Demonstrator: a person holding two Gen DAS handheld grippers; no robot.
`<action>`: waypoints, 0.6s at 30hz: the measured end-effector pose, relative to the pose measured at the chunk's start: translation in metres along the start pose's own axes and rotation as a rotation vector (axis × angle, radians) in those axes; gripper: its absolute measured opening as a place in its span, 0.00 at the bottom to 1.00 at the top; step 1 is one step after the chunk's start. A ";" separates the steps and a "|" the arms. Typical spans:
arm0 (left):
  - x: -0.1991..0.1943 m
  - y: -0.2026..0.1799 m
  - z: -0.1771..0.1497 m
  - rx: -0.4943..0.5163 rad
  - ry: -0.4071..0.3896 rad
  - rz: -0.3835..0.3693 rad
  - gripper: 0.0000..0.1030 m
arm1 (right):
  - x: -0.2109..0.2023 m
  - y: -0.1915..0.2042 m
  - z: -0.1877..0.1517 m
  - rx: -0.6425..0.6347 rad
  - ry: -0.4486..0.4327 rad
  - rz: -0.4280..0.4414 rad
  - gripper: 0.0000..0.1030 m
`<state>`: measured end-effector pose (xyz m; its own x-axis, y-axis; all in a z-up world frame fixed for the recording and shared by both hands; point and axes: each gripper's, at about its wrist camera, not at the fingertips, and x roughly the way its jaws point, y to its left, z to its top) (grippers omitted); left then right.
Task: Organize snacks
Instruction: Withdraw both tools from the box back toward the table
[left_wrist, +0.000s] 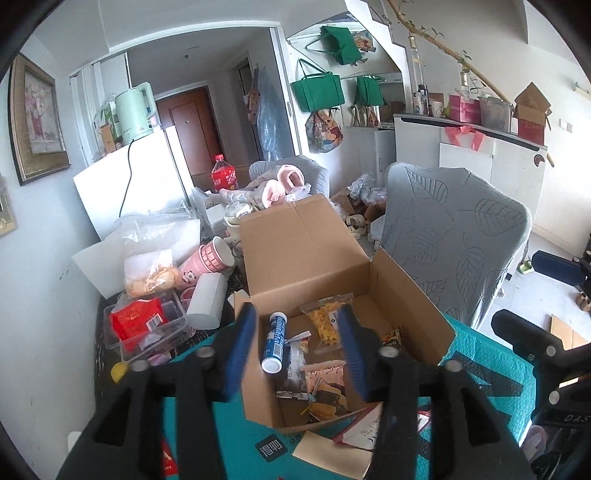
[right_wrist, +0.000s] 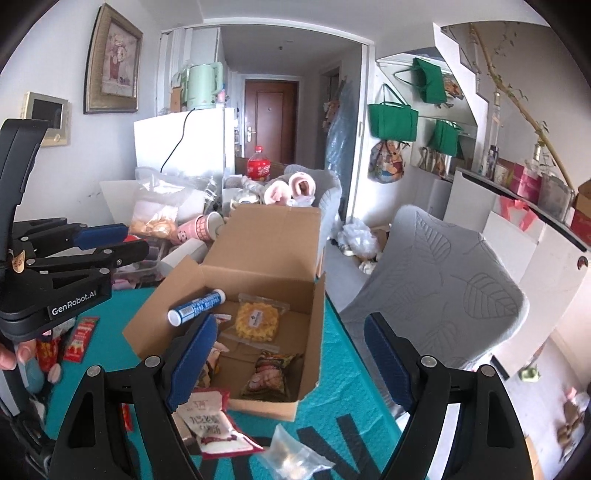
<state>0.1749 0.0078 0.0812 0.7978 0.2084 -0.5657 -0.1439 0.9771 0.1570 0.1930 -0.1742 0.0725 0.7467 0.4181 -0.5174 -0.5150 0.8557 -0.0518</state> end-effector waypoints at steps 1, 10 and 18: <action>-0.005 0.001 -0.004 -0.012 -0.010 -0.012 0.85 | -0.004 0.000 -0.002 0.003 -0.003 0.003 0.83; -0.034 0.003 -0.040 -0.037 -0.034 -0.030 0.89 | -0.033 0.012 -0.030 -0.003 -0.013 -0.008 0.83; -0.042 0.010 -0.075 -0.076 -0.004 -0.069 0.89 | -0.047 0.028 -0.057 -0.003 -0.004 0.004 0.83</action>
<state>0.0963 0.0121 0.0452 0.8099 0.1407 -0.5695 -0.1324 0.9896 0.0561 0.1197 -0.1876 0.0470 0.7464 0.4228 -0.5140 -0.5193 0.8530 -0.0524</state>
